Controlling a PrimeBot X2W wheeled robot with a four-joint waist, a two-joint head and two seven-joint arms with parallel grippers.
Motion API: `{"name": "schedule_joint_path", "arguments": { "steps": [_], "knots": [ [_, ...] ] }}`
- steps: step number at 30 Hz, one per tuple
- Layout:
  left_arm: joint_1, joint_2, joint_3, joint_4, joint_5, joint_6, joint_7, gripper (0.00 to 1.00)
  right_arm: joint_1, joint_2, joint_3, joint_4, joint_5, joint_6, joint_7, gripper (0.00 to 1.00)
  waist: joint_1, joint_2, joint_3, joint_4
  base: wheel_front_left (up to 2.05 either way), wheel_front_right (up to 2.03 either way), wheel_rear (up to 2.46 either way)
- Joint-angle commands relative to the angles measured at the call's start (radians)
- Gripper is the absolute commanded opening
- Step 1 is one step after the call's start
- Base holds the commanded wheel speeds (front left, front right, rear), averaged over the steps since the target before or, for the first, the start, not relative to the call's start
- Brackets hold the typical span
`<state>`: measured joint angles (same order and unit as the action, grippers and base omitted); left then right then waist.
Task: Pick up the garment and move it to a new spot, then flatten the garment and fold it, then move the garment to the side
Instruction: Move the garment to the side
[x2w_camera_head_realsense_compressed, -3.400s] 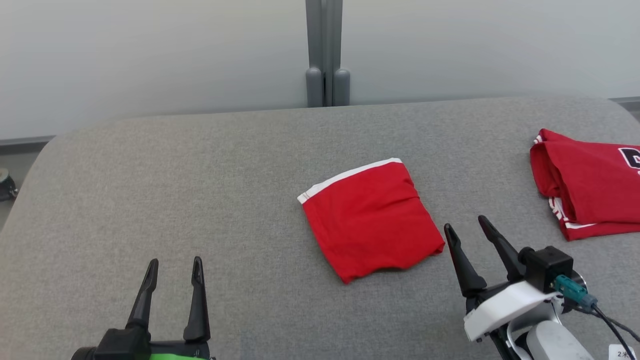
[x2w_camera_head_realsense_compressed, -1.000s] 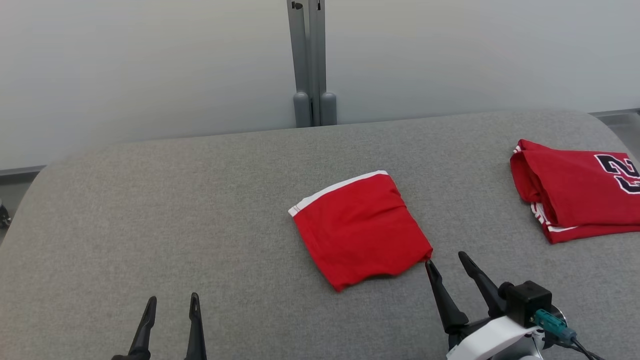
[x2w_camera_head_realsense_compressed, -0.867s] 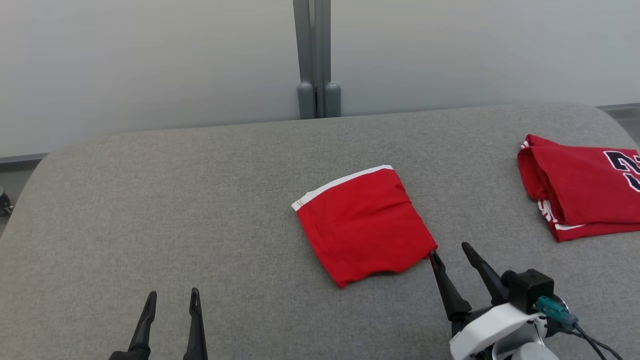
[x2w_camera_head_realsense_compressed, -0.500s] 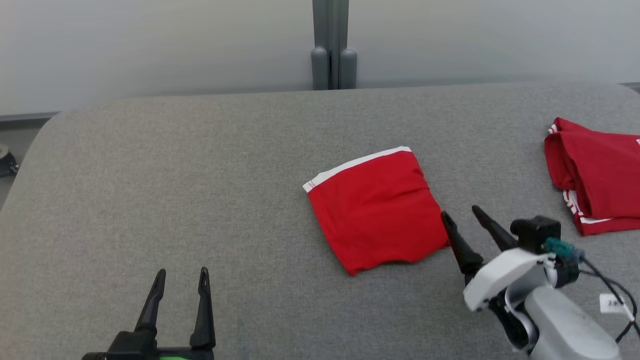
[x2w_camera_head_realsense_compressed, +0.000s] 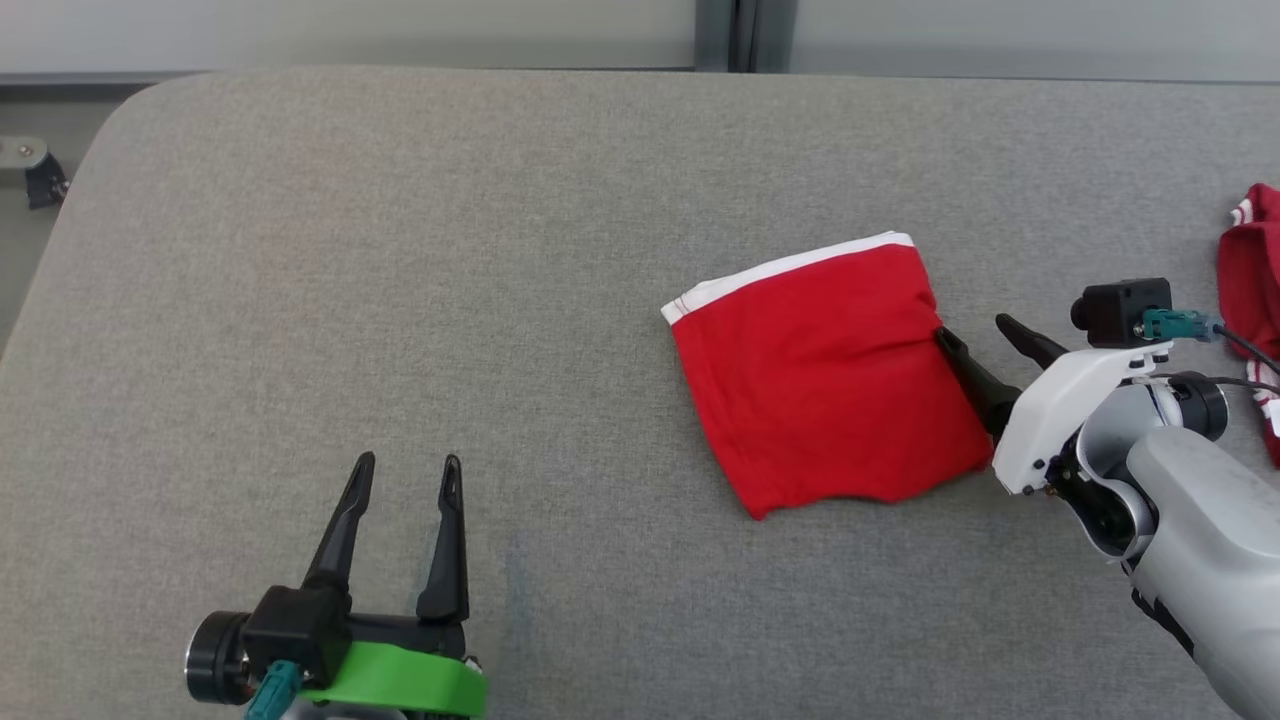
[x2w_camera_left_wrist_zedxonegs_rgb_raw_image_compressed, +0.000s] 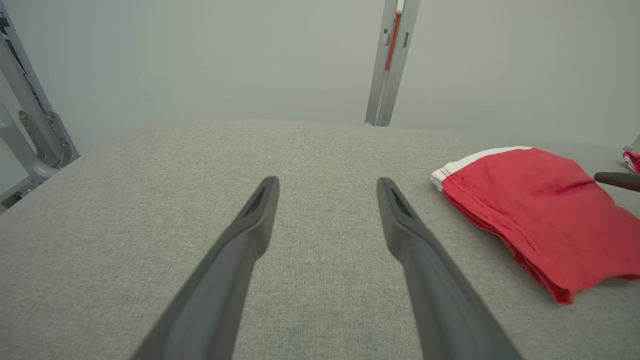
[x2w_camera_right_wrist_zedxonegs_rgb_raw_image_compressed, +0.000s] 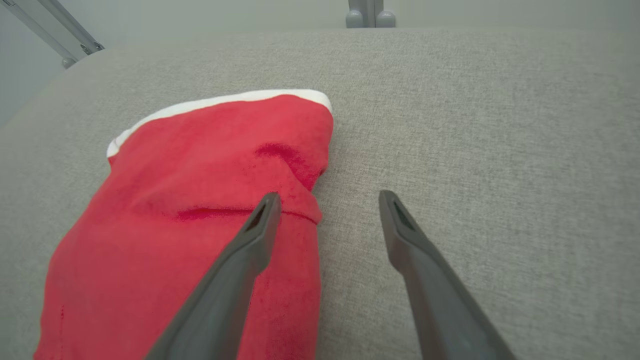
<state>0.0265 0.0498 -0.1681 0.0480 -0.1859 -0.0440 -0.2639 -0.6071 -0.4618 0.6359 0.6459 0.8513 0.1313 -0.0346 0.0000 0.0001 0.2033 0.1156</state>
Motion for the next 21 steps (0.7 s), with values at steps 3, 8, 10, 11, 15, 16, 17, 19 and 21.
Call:
{"name": "schedule_joint_path", "arguments": {
  "steps": [3, 8, 10, 11, 15, 16, 17, 19, 21],
  "knots": [
    [-0.033, 0.002, -0.034, 0.008, -0.005, -0.01, 0.0, 1.0, -0.034, -0.014, 0.059, 0.034, 0.024, -0.001, 0.029, 1.0, 0.0, -0.0001, 0.065, 0.057, 0.0, 0.0, 0.0],
    [-0.05, 0.002, -0.068, 0.004, -0.013, 0.005, 0.0, 1.0, -0.043, -0.021, 0.133, 0.057, 0.082, -0.001, 0.04, 0.0, 0.0, -0.0001, 0.077, 0.061, 0.0, 0.0, 0.0],
    [-0.051, 0.002, -0.07, 0.001, -0.014, 0.007, 0.0, 1.0, -0.044, -0.041, 0.158, 0.056, 0.087, -0.003, 0.019, 0.0, 0.0, -0.0001, 0.076, 0.052, 0.0, 0.0, 0.0],
    [-0.05, 0.002, -0.069, 0.001, -0.011, 0.007, 0.0, 1.0, -0.046, -0.053, 0.169, 0.055, 0.091, -0.003, 0.007, 0.0, 0.0, -0.0001, 0.074, 0.042, 0.0, 0.0, 0.0],
    [-0.042, 0.002, -0.053, -0.002, 0.005, 0.001, 0.0, 1.0, -0.067, -0.11, 0.2, 0.048, 0.071, -0.003, -0.045, 0.0, 0.0, -0.0001, 0.074, -0.013, 0.0, 0.0, 0.0],
    [-0.041, 0.002, -0.047, -0.003, 0.011, -0.002, 0.0, 1.0, -0.074, -0.122, 0.206, 0.043, 0.064, -0.003, -0.056, 0.0, 0.0, -0.0001, 0.075, -0.028, 0.0, 0.0, 0.0],
    [-0.043, 0.002, -0.042, -0.003, 0.016, -0.007, 0.0, 1.0, -0.082, -0.137, 0.214, 0.037, 0.057, -0.003, -0.064, 0.0, 0.0, -0.0001, 0.079, -0.047, 0.0, 0.0, 0.0],
    [-0.047, 0.002, -0.032, -0.007, 0.026, -0.011, 0.0, 1.0, -0.101, -0.17, 0.221, 0.025, 0.046, -0.002, -0.076, 0.0, 0.0, -0.0001, 0.087, -0.081, 0.0, 0.0, 0.0],
    [-0.056, 0.002, -0.023, -0.011, 0.036, -0.019, 0.0, 1.0, -0.118, -0.207, 0.218, 0.015, 0.039, -0.002, -0.084, 0.0, 0.0, -0.0001, 0.098, -0.113, 0.0, 0.0, 0.0]
  ]
}}
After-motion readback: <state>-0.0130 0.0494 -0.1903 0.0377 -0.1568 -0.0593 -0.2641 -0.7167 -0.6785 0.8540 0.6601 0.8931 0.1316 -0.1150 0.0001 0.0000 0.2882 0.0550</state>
